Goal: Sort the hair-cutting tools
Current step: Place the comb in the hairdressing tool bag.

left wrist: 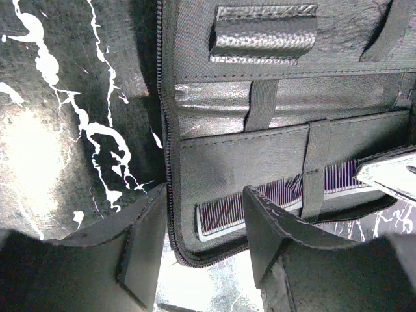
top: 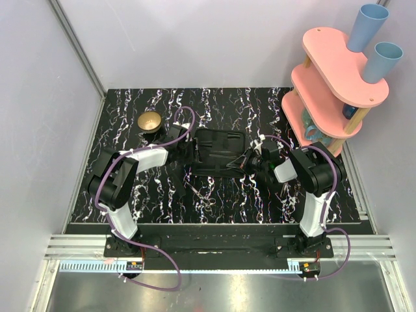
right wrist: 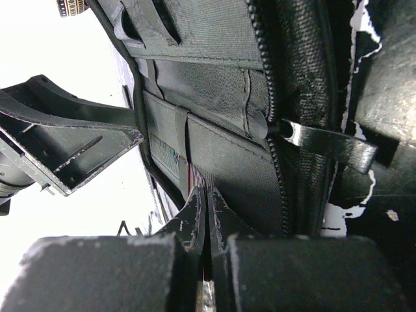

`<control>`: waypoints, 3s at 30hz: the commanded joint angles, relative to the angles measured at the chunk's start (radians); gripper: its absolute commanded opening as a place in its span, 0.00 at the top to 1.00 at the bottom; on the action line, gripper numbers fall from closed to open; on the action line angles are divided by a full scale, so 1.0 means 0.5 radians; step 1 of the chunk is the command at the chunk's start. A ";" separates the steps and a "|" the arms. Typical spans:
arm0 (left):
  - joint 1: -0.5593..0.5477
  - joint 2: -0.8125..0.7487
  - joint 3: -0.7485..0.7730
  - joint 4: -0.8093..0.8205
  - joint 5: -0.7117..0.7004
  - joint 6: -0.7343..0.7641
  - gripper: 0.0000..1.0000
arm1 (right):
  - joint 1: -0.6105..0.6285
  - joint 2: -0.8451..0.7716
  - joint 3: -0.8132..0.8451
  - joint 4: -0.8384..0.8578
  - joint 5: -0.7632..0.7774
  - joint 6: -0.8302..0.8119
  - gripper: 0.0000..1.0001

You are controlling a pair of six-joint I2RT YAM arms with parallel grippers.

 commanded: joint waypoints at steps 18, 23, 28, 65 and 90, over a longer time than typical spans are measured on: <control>-0.098 0.067 -0.049 -0.142 0.065 -0.073 0.48 | 0.092 -0.272 -0.051 -0.693 0.546 -0.147 0.26; -0.098 0.080 -0.034 -0.166 0.016 -0.086 0.48 | 0.089 -0.475 0.090 -1.306 0.705 -0.285 0.22; -0.095 0.089 -0.021 -0.176 0.001 -0.089 0.48 | 0.086 -0.546 0.241 -1.767 0.807 -0.411 0.21; -0.098 0.135 -0.012 -0.255 -0.073 -0.120 0.56 | 0.089 -0.577 0.643 -1.826 0.948 -0.874 0.74; -0.104 0.153 -0.034 -0.240 -0.045 -0.159 0.64 | 0.095 -0.592 0.437 -1.991 0.767 -0.840 0.85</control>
